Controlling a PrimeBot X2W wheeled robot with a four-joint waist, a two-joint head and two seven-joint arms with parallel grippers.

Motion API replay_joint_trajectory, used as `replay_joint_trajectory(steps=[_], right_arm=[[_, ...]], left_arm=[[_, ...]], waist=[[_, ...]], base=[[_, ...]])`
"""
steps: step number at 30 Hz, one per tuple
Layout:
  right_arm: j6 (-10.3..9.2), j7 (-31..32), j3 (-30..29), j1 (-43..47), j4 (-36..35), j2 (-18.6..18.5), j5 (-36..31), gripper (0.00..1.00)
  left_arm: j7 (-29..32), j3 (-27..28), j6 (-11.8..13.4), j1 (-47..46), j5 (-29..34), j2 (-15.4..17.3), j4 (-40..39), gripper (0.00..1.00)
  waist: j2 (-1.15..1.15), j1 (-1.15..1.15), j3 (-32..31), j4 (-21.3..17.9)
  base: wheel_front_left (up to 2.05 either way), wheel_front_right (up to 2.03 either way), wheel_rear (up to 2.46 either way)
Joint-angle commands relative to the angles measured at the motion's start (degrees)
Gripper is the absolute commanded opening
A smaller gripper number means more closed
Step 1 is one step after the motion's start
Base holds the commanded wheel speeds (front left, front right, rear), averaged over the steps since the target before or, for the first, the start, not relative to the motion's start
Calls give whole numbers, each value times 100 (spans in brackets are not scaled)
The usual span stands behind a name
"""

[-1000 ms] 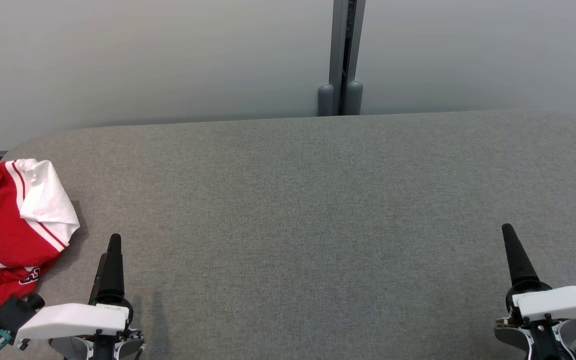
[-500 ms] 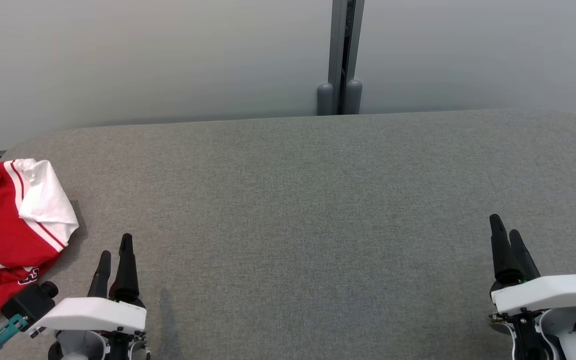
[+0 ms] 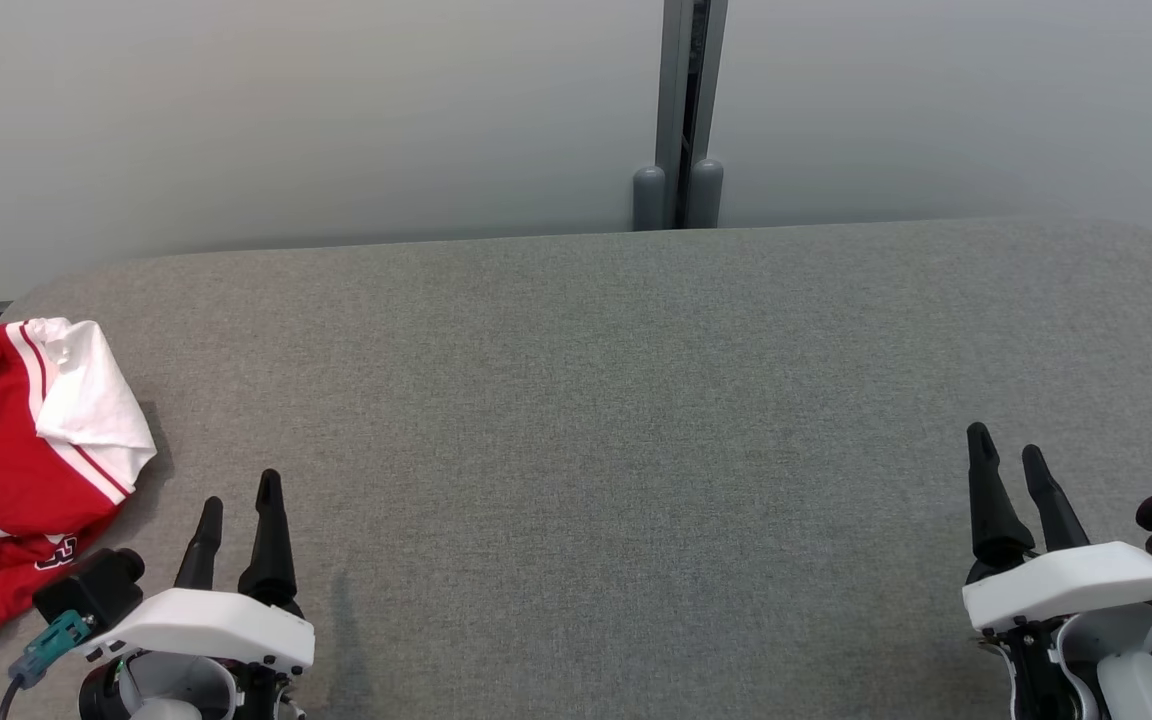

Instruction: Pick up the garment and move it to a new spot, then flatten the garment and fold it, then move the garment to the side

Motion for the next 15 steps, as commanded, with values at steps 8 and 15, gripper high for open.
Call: replay_joint_trajectory(steps=[8,15], right_arm=[[21,-191,75,-192,-3,-64,-713,100],[22,-296,79,-198,38,-64,-1158,100]], left_arm=[[-171,-78,79,-214,674,59,-21,100],[-271,-100,111,-230,1076,63,-2,100]], waist=[[0,0,7,-5],[0,0,12,-12]], base=[[0,0,0],[0,0,0]])
